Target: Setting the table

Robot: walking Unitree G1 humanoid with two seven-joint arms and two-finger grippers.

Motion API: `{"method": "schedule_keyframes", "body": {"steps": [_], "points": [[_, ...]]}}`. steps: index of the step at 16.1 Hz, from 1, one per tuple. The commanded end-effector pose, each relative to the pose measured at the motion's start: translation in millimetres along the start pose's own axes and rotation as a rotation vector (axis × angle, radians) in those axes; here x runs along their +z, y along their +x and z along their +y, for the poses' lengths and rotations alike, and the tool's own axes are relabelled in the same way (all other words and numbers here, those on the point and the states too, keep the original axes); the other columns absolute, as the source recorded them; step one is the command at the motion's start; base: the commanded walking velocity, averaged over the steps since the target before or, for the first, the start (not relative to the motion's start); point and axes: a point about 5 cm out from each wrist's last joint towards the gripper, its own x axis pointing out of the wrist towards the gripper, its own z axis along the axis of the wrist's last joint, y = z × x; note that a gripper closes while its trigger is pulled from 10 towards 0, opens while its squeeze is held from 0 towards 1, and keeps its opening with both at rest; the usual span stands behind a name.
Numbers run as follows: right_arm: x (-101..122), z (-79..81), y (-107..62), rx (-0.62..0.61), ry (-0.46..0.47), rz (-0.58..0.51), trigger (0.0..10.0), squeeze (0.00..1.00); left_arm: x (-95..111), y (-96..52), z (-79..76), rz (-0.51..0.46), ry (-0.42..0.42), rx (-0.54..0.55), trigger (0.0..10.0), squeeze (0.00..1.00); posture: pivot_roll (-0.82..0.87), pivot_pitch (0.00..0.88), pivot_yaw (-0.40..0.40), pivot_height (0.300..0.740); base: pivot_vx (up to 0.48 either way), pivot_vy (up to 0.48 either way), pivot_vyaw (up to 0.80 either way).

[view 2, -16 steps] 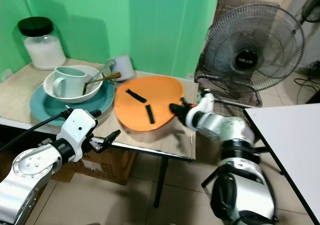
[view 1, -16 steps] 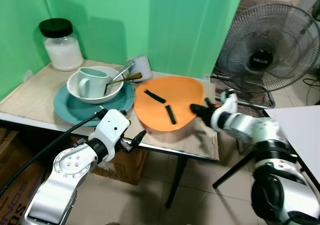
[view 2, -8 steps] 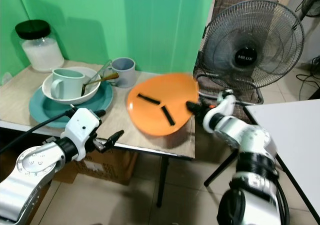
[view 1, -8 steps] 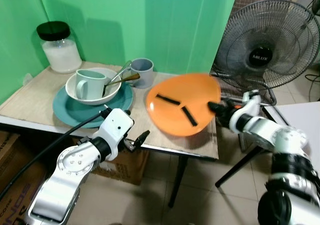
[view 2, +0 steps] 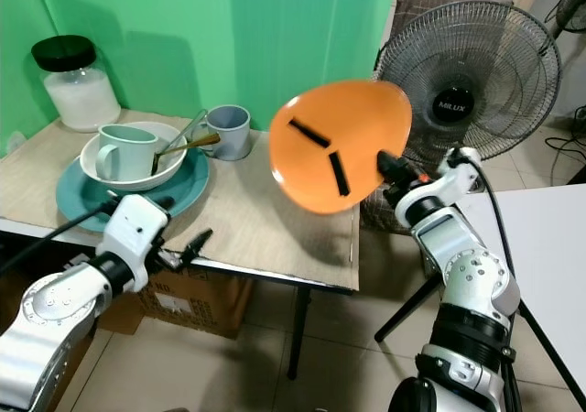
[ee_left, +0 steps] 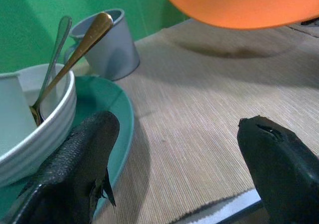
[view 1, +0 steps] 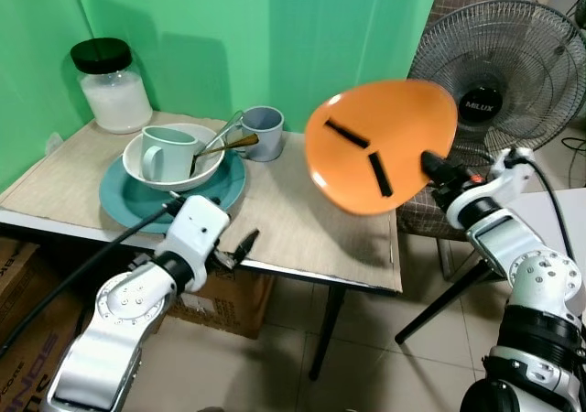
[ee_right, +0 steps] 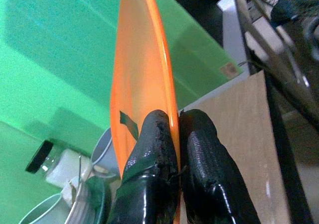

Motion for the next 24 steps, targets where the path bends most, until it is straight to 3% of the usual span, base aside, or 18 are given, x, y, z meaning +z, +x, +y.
{"method": "schedule_keyframes", "body": {"steps": [1, 15, 16, 17, 19, 24], "points": [[6.7, 7.6, -0.9, 0.037, -0.021, -0.038, 0.0, 0.00, 4.9, -1.2, 0.4, -0.024, 0.014, 0.010, 10.0, 0.00, -0.01, 0.000, -0.065, 0.740, 0.000, 0.000, 0.00], [6.7, 7.6, -0.9, 0.037, -0.021, -0.038, 0.0, 0.00, 4.9, -1.2, 0.4, -0.024, 0.014, 0.010, 10.0, 0.00, -0.01, 0.000, -0.065, 0.740, 0.000, 0.000, 0.00], [5.9, 12.8, -4.3, 0.054, -0.051, -0.069, 0.0, 0.00, 6.2, -1.6, 2.5, -0.038, 0.001, 0.054, 10.0, 0.00, -0.01, 0.000, -0.065, 0.740, 0.000, 0.000, 0.00], [-22.6, 46.8, -14.0, 0.140, -0.308, -0.051, 10.0, 0.00, 21.4, -4.4, 9.0, -0.106, -0.011, 0.168, 10.0, 0.00, 0.01, 0.000, -0.048, 0.740, 0.000, 0.000, -0.80], [-34.9, 62.8, -18.8, 0.196, -0.384, -0.043, 10.0, 0.00, 27.2, -5.8, 12.6, -0.130, -0.014, 0.206, 10.0, 0.00, 0.00, 0.000, -0.045, 0.740, 0.000, 0.000, -0.80], [-32.4, 65.6, -23.3, 0.193, -0.371, -0.089, 10.0, 0.00, 29.8, -4.9, 10.5, -0.142, -0.022, 0.207, 10.0, 0.00, 0.00, 0.000, -0.041, 0.740, 0.000, 0.000, -0.80]]}}
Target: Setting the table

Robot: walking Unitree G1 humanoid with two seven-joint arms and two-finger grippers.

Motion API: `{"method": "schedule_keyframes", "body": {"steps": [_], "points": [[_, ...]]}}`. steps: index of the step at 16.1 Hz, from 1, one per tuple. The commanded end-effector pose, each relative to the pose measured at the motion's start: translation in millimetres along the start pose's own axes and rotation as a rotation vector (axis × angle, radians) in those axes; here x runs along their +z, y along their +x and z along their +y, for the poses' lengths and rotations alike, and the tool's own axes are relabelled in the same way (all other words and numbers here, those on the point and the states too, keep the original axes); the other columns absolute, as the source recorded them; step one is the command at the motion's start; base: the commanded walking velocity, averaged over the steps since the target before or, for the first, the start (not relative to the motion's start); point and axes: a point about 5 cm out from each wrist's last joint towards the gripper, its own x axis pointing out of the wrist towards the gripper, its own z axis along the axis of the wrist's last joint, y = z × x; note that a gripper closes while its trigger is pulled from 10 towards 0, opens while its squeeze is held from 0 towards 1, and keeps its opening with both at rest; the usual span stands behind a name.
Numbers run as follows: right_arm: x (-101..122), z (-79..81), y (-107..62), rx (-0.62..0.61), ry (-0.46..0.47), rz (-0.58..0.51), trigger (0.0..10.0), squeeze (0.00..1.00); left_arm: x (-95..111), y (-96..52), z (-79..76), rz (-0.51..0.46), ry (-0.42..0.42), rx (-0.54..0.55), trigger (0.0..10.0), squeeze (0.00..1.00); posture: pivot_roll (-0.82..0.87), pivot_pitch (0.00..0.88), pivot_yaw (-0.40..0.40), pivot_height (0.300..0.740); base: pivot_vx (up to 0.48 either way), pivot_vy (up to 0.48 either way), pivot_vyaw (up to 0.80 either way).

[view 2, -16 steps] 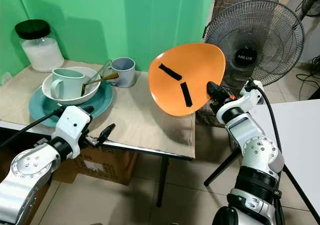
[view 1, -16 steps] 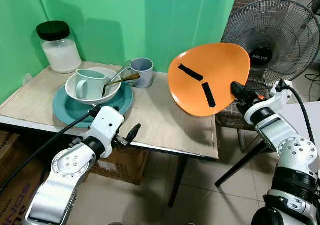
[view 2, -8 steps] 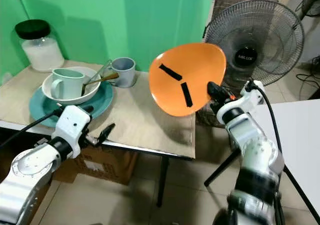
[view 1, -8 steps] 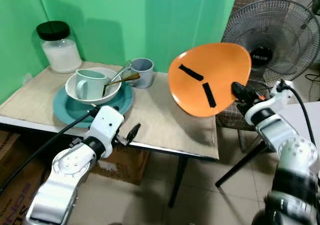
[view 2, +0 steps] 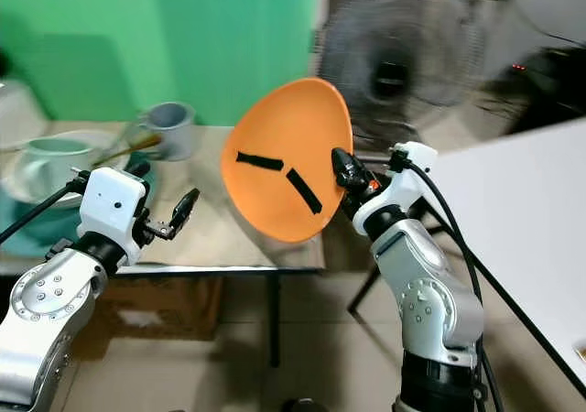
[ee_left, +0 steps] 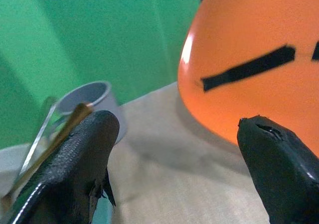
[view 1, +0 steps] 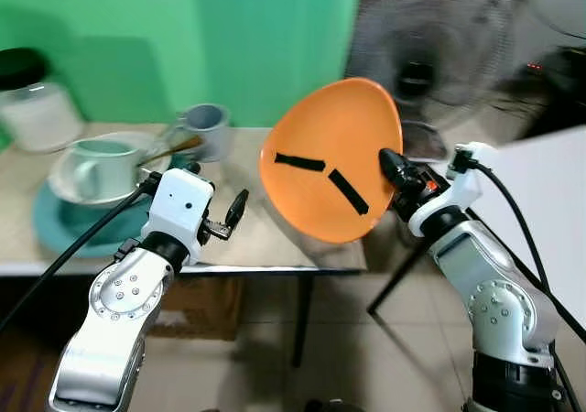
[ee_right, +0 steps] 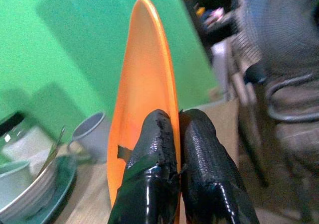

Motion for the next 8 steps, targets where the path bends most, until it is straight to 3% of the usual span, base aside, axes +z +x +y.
{"method": "schedule_keyframes", "body": {"steps": [1, 8], "points": [[13.0, 4.4, -3.0, 0.003, -0.020, -0.083, 10.0, 0.00, 2.6, -0.7, 0.2, -0.005, -0.001, 0.011, 10.0, 0.00, 0.00, 0.000, -0.040, 0.740, 0.000, 0.000, -0.80], [22.5, 2.2, -15.0, -0.097, -0.071, -0.158, 10.0, 0.00, 4.3, 6.6, 0.2, 0.000, -0.024, 0.079, 10.0, 0.00, -0.02, 0.000, -0.033, 0.740, 0.000, 0.000, -0.80]]}}
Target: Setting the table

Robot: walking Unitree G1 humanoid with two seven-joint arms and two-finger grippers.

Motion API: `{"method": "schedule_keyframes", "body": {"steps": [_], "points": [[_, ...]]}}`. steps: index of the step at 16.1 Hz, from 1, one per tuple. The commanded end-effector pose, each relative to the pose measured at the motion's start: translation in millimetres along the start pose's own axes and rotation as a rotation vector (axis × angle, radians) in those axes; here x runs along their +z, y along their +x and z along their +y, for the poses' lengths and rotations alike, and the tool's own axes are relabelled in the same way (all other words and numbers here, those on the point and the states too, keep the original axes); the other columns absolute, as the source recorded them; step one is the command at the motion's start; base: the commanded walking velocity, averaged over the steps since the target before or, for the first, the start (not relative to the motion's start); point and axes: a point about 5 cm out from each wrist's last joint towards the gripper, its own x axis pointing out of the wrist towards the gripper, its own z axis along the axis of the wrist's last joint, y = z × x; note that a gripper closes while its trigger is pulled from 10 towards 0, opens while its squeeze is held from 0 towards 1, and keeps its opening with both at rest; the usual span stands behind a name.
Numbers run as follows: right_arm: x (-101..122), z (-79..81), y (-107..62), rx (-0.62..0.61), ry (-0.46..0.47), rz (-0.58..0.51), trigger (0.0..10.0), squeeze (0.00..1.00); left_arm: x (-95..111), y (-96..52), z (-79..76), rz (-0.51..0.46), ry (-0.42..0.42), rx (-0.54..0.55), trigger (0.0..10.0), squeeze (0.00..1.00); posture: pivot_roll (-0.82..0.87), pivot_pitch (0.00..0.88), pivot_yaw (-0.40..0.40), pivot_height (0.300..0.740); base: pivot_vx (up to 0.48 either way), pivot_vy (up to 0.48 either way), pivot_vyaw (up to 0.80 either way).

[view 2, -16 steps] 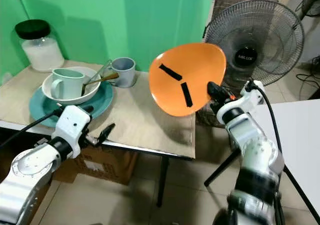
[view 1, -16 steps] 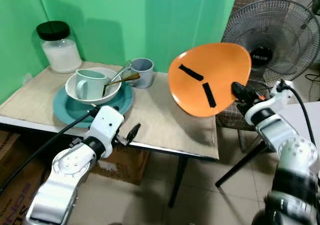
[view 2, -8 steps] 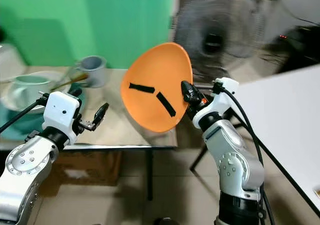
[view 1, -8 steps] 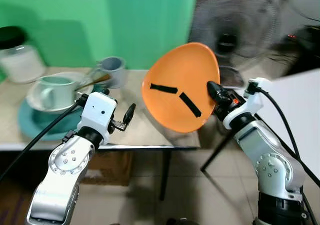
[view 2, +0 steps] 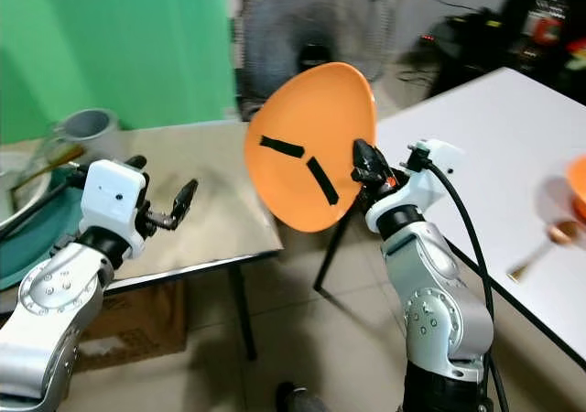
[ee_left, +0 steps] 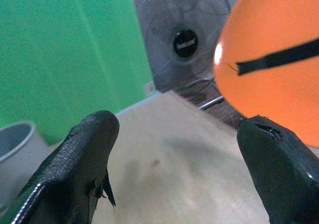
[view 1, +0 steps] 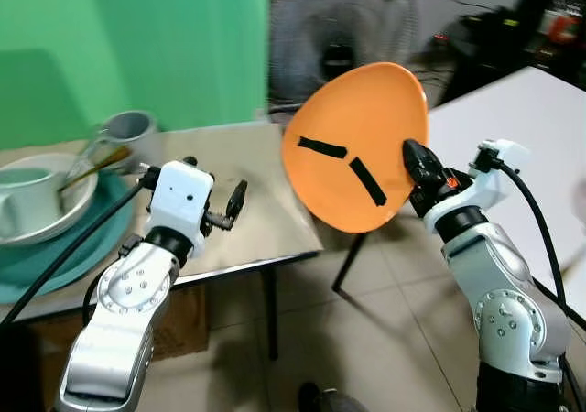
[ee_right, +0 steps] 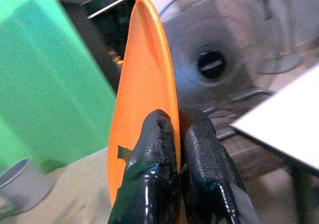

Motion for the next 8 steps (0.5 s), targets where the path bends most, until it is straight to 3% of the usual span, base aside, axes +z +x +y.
{"method": "schedule_keyframes", "body": {"steps": [1, 5, 8], "points": [[11.4, 2.3, -3.8, -0.020, -0.012, -0.067, 10.0, 0.00, -3.9, 1.8, -0.4, 0.031, -0.017, 0.009, 10.0, 0.00, -0.03, 0.000, -0.027, 0.740, 0.000, 0.000, -0.80], [11.7, 1.9, -0.5, -0.060, -0.013, -0.057, 10.0, 0.00, -9.1, 4.0, -0.8, 0.065, -0.104, 0.039, 10.0, 0.00, -0.03, 0.000, -0.031, 0.740, 0.000, 0.000, -0.80], [9.3, 2.9, 0.3, -0.061, -0.023, -0.039, 10.0, 0.00, -13.8, 1.0, 4.8, 0.081, -0.090, 0.093, 10.0, 0.00, -0.03, 0.000, -0.040, 0.740, 0.000, 0.000, -0.80]]}}
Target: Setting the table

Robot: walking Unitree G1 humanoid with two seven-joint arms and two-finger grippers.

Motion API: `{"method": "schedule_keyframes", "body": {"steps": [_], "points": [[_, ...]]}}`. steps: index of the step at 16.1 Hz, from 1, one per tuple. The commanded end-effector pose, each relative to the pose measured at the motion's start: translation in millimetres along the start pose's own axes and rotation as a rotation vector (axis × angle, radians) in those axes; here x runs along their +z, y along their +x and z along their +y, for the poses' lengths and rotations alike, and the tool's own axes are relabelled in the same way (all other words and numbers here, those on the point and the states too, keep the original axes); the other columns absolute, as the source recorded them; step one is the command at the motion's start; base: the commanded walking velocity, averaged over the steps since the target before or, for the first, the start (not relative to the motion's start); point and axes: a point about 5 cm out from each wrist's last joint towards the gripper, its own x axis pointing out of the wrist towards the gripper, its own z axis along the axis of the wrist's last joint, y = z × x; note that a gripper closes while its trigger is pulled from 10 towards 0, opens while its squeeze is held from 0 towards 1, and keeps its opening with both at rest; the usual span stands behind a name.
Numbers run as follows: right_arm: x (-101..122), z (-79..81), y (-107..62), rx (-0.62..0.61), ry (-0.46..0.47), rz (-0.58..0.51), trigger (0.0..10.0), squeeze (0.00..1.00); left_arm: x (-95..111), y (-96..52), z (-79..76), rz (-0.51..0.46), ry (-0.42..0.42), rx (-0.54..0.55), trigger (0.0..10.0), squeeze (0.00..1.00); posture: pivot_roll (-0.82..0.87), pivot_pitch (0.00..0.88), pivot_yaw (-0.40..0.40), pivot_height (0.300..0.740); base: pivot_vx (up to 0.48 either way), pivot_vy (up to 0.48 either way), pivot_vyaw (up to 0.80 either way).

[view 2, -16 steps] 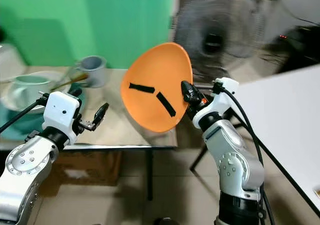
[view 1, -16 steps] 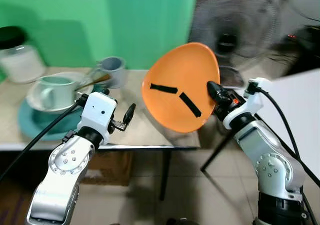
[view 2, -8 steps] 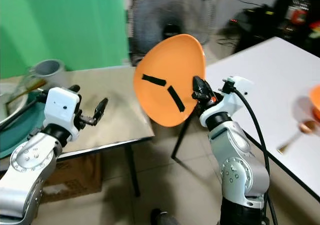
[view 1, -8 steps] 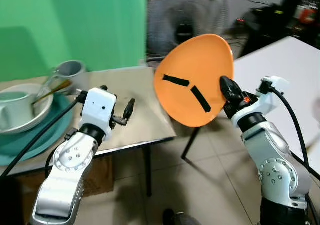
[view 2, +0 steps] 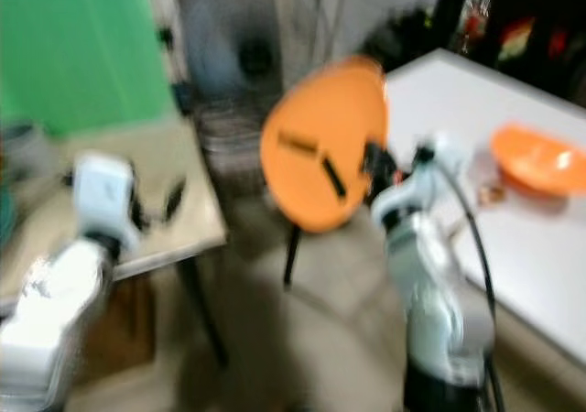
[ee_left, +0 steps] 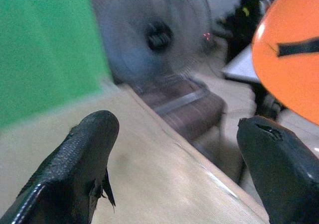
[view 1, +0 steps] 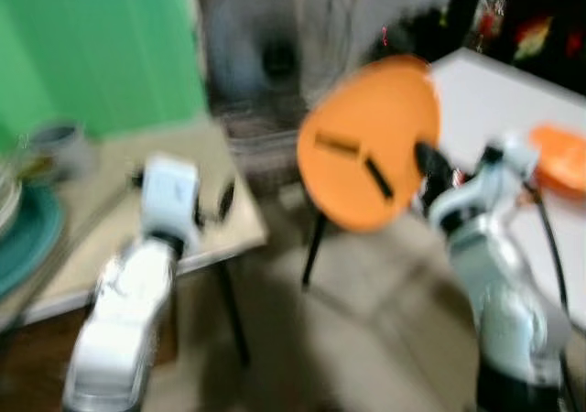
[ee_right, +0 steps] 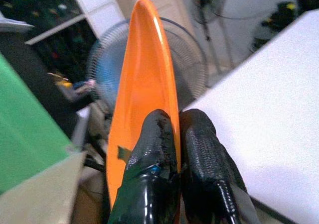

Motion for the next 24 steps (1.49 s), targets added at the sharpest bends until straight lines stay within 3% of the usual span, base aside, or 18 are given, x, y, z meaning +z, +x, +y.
{"method": "schedule_keyframes", "body": {"steps": [1, 5, 8, 10, 16, 24], "points": [[8.2, 8.2, 1.5, 0.036, 0.000, -0.033, 10.0, 0.00, 2.4, -2.0, 13.3, -0.027, 0.033, 0.093, 10.0, 0.00, -0.03, 0.000, -0.048, 0.740, 0.000, 0.000, -0.80], [6.1, 10.2, 3.2, 0.045, 0.014, -0.010, 10.0, 0.00, 0.1, -5.1, 17.5, -0.017, 0.018, 0.123, 10.0, 0.00, -0.02, 0.000, -0.061, 0.740, 0.000, 0.000, -0.80], [2.5, 7.4, 3.3, 0.029, 0.059, 0.015, 10.0, 0.00, 2.4, -5.5, 19.9, -0.064, 0.012, 0.165, 10.0, 0.00, -0.02, 0.000, -0.061, 0.740, 0.000, 0.000, -0.80], [-0.6, 4.8, 3.2, 0.017, 0.071, 0.038, 10.0, 0.00, 3.8, -5.3, 14.3, -0.057, -0.036, 0.062, 10.0, 0.00, -0.02, 0.000, -0.058, 0.740, 0.000, 0.000, -0.80], [-20.9, 3.8, 3.7, 0.027, 0.112, 0.173, 10.0, 0.00, 4.5, -6.2, 12.9, -0.065, -0.043, 0.006, 10.0, 0.00, -0.01, 0.000, -0.049, 0.740, 0.000, 0.000, -0.80], [-30.6, 7.9, 5.1, 0.069, 0.130, 0.247, 10.0, 0.00, 2.2, -8.3, 17.3, -0.055, -0.035, -0.006, 10.0, 0.00, -0.01, 0.000, -0.056, 0.740, 0.065, 0.000, -0.05]]}}
